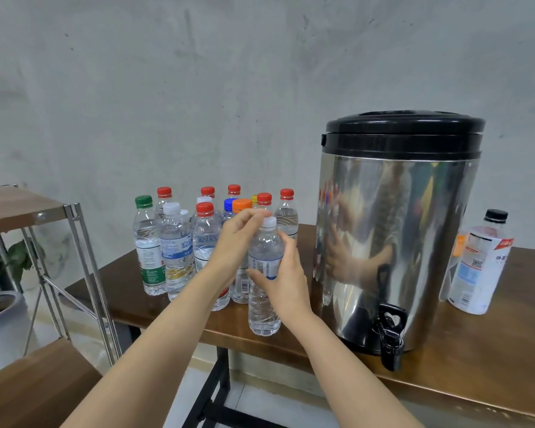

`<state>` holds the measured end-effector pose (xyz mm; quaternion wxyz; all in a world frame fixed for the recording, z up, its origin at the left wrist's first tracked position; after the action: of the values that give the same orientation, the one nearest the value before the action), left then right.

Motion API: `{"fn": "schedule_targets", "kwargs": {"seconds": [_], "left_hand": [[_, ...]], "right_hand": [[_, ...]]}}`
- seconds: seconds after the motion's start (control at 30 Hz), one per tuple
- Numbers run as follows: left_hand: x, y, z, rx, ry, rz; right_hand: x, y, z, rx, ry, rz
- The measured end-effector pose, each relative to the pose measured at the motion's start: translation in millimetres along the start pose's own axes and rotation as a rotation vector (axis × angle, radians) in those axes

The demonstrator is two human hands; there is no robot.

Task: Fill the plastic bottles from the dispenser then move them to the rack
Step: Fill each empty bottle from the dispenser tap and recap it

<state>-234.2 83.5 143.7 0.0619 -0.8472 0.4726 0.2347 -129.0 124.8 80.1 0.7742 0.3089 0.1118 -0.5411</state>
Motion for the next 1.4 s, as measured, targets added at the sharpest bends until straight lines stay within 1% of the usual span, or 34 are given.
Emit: {"fn": "schedule_targets", "kwargs": {"seconds": [0.13, 0.33, 0.47, 0.6, 0.67, 0.77, 0.83, 0.9, 0.93, 1.0, 1.07, 1.13, 1.27, 1.4], "left_hand": [[-3, -1, -3, -0.058, -0.052, -0.037], [-7, -4, -2, -0.072, -0.007, 0.017], [-5, -4, -6, -0.1, -0.024, -0.062], [-5, -3, -8, -0.1, -0.033, -0.04], [-5, -4, -8, -0.138, -0.052, -0.018], [4, -4, -7, -0.233, -0.181, -0.036], [19, 2, -1, -0.308, -0.297, -0.156], [34, 11, 17, -0.437, -0.395, -0.31], [40, 16, 31, -0.523, -0.42, -0.361], [50, 23, 62, -0.662, -0.419, -0.399], [55, 25, 88, -0.747, -0.372, -0.393], [57, 23, 104, -0.841, -0.332, -0.384], [51, 16, 123, -1.083, -0.328, -0.348], [46, 10, 138, -1.163, -0.36, -0.407]], "right_hand": [[0, 0, -1, -0.006, -0.014, 0.005], [0, -1, -1, -0.01, -0.017, 0.005], [0, 0, -1, -0.011, -0.001, 0.002], [1, -1, -1, 0.006, -0.001, 0.014], [1, -1, 0, 0.008, -0.001, 0.019], [7, -2, -2, -0.024, -0.008, 0.02], [21, -8, -12, -0.031, -0.034, 0.057], [40, -15, -26, 0.064, -0.07, 0.095], [48, -19, -33, 0.12, -0.08, 0.107], [56, -23, -42, 0.191, -0.07, 0.092], [55, -24, -45, 0.231, -0.053, 0.054], [48, -26, -46, 0.27, -0.06, 0.014], [25, -30, -54, 0.348, -0.12, -0.028], [4, -36, -66, 0.396, -0.156, -0.016]]}}
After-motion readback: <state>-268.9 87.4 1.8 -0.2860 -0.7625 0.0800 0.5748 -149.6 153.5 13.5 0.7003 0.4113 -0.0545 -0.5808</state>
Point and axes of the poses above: each hand's wrist, its own x-axis away from the middle knuckle, its own y-axis out of the back of the hand, z = x × y, the point moved 4 cm from there along -x, towards the middle knuckle, and after that the axes turned 3 degrees about -x, right-handed, at the moved point
